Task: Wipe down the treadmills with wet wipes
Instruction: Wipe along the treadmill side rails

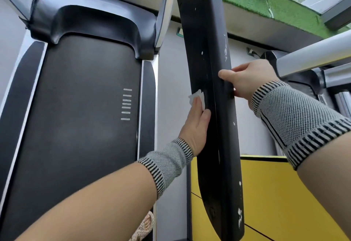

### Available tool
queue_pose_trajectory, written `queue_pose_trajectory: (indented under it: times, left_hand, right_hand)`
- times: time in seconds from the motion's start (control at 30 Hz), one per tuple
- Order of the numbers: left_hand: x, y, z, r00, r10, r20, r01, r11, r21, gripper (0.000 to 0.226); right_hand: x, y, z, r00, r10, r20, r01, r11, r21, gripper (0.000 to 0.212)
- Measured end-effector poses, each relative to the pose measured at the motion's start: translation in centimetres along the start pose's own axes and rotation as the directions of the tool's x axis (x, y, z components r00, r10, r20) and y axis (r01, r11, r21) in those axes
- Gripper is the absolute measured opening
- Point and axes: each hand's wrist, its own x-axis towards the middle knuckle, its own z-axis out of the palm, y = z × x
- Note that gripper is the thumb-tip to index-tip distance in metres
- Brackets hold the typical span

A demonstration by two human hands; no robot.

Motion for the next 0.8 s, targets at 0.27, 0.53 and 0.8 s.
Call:
queue_pose_trajectory:
  times: [0.27, 0.53, 0.8]
  left_hand:
    - [6.0, 1.3, -2.5, 0.988, -0.14, -0.06, 0.139, 0.99, -0.027, 0.094]
    - [5.9, 2.7, -2.4, 0.998, -0.055, -0.009, 0.054, 0.992, -0.115, 0.075]
    - [1.3, 0.5, -0.3, 0.999, -0.012, 0.043, 0.012, 1.0, -0.002, 0.082]
  right_hand:
    - [-0.2, 0.1, 0.2, 1.0, 0.006, -0.025, -0.006, 1.0, 0.019, 0.027]
    - [0.0, 0.3, 0.1, 1.0, 0.008, -0.015, -0.007, 1.0, 0.021, 0.027]
    - [-0.9, -0.6, -0.3, 1.0, 0.017, -0.009, -0.017, 1.0, -0.012, 0.026]
